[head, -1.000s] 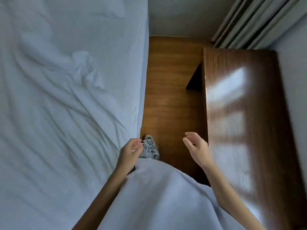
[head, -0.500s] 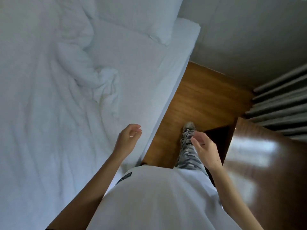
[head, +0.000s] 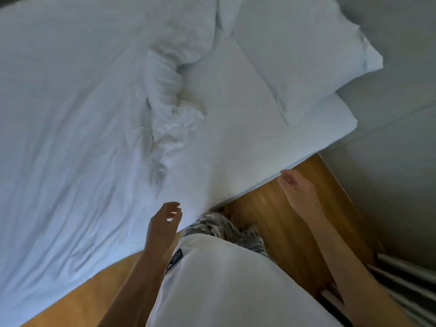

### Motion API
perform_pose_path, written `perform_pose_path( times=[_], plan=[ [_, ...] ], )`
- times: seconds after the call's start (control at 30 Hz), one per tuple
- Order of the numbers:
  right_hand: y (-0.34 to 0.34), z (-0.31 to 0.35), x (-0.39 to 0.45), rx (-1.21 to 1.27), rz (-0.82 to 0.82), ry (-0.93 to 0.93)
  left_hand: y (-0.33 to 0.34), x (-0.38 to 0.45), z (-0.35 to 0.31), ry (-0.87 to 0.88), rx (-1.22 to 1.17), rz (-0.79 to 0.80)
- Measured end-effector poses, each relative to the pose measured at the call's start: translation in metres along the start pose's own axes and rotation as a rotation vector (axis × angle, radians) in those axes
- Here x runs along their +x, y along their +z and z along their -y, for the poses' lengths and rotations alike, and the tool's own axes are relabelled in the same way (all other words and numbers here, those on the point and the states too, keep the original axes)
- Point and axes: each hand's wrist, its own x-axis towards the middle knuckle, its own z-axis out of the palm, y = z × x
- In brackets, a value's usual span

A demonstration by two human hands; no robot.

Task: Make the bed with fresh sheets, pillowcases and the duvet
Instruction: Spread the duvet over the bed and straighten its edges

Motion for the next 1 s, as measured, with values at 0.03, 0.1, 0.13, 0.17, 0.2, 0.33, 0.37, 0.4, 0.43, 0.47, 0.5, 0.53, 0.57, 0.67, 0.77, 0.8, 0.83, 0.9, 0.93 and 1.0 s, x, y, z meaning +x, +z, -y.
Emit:
perform_pose_path(
  times=[0.03, 0.1, 0.13, 0.17, 0.2, 0.33, 0.37, 0.4, 0.43, 0.47, 0.5, 0.53, 0.57, 0.67, 0.77, 0.8, 0.83, 0.9, 0.93, 1.0],
  plan=[
    [0.001, 0.007, 0.018, -0.009, 0.040, -0.001, 0.003, 0.004, -0.002, -0.023, -0.002, -0.033],
    [0.009, 0.021, 0.052, -0.027, 0.127, -0.009, 0.009, 0.016, -0.005, -0.061, 0.002, -0.073],
    [0.017, 0.027, 0.068, -0.042, 0.163, -0.020, 0.013, 0.027, -0.004, -0.086, 0.002, -0.077],
    [0.026, 0.033, 0.083, -0.073, 0.203, -0.037, 0.016, 0.039, -0.002, -0.111, -0.004, -0.079],
    [0.036, 0.039, 0.098, -0.120, 0.238, -0.066, 0.019, 0.055, -0.001, -0.130, -0.017, -0.079],
    [0.074, 0.064, 0.164, -0.293, 0.354, -0.158, 0.030, 0.134, -0.010, -0.092, 0.017, -0.051],
    [0.083, 0.071, 0.180, -0.308, 0.380, -0.152, 0.030, 0.155, -0.015, -0.085, 0.009, -0.042],
    [0.092, 0.079, 0.197, -0.317, 0.404, -0.136, 0.030, 0.177, -0.021, -0.079, -0.013, -0.037],
    [0.103, 0.087, 0.216, -0.324, 0.424, -0.116, 0.030, 0.202, -0.026, -0.068, -0.038, -0.046],
    [0.115, 0.095, 0.236, -0.326, 0.442, -0.095, 0.029, 0.229, -0.031, -0.058, -0.066, -0.060],
    [0.128, 0.104, 0.257, -0.320, 0.448, -0.072, 0.029, 0.256, -0.036, -0.051, -0.093, -0.076],
    [0.145, 0.113, 0.279, -0.301, 0.439, -0.053, 0.029, 0.285, -0.039, -0.049, -0.113, -0.094],
    [0.163, 0.122, 0.302, -0.283, 0.422, -0.030, 0.029, 0.314, -0.040, -0.052, -0.119, -0.113],
    [0.223, 0.152, 0.377, -0.230, 0.405, -0.001, 0.028, 0.396, -0.041, -0.082, -0.065, -0.164],
    [0.284, 0.197, 0.451, -0.150, 0.368, -0.063, 0.023, 0.469, -0.041, -0.093, 0.089, -0.213],
    [0.303, 0.210, 0.476, -0.142, 0.347, -0.110, 0.021, 0.490, -0.040, -0.102, 0.141, -0.218],
    [0.319, 0.224, 0.499, -0.167, 0.328, -0.159, 0.020, 0.510, -0.039, -0.119, 0.176, -0.213],
    [0.343, 0.245, 0.535, -0.211, 0.293, -0.263, 0.021, 0.542, -0.035, -0.148, 0.198, -0.189],
    [0.351, 0.253, 0.547, -0.219, 0.292, -0.311, 0.023, 0.554, -0.033, -0.159, 0.194, -0.188],
    [0.365, 0.259, 0.563, -0.250, 0.345, -0.360, 0.028, 0.572, -0.028, -0.196, 0.127, -0.210]
  ],
)
